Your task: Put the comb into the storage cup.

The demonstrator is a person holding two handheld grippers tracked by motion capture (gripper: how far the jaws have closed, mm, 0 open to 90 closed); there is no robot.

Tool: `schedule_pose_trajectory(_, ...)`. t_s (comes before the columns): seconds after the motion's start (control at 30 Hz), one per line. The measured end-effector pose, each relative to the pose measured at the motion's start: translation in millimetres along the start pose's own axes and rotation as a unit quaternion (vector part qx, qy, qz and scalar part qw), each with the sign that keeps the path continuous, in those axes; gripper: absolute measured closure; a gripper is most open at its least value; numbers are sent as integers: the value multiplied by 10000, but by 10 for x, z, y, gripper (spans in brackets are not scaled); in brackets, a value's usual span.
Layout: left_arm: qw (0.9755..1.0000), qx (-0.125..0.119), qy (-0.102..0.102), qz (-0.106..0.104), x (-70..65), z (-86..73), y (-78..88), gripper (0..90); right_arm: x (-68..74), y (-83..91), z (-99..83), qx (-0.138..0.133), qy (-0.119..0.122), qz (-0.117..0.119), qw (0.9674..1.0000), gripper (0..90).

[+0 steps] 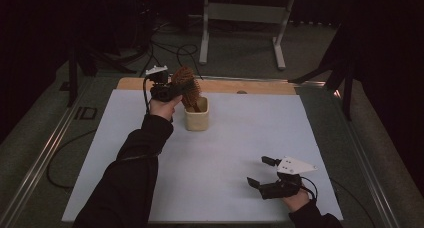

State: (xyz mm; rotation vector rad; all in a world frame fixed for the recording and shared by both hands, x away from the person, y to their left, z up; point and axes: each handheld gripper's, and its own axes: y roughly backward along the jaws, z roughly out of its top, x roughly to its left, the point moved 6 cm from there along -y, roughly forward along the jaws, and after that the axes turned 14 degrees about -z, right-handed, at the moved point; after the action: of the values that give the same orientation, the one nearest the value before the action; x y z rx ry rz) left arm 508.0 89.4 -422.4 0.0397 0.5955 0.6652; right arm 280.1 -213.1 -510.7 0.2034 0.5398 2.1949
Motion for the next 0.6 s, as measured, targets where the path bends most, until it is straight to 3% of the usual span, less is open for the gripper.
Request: schedule_pose_trajectory(0.6, 9999, 14, 167, -27, 108, -54, 37, 472, -6, -3, -3, -7, -23, 14, 10000, 96)
